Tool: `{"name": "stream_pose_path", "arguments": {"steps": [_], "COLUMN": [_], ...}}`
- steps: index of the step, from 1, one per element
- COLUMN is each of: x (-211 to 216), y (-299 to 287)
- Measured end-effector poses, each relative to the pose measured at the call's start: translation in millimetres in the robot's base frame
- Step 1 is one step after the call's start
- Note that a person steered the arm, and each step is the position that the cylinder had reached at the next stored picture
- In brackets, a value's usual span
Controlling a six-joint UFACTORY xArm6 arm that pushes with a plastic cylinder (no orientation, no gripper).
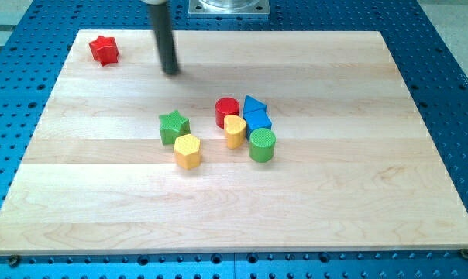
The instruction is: Push the cube into the heart
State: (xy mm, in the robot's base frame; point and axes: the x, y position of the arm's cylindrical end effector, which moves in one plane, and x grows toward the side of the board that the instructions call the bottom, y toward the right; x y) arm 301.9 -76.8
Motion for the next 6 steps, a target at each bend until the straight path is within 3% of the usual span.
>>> {"name": "stream_pose_path", "arguments": {"steps": [2,4,6], "x": [46.4,125.4,137.6], "y": [162.0,153.7,65.3]}}
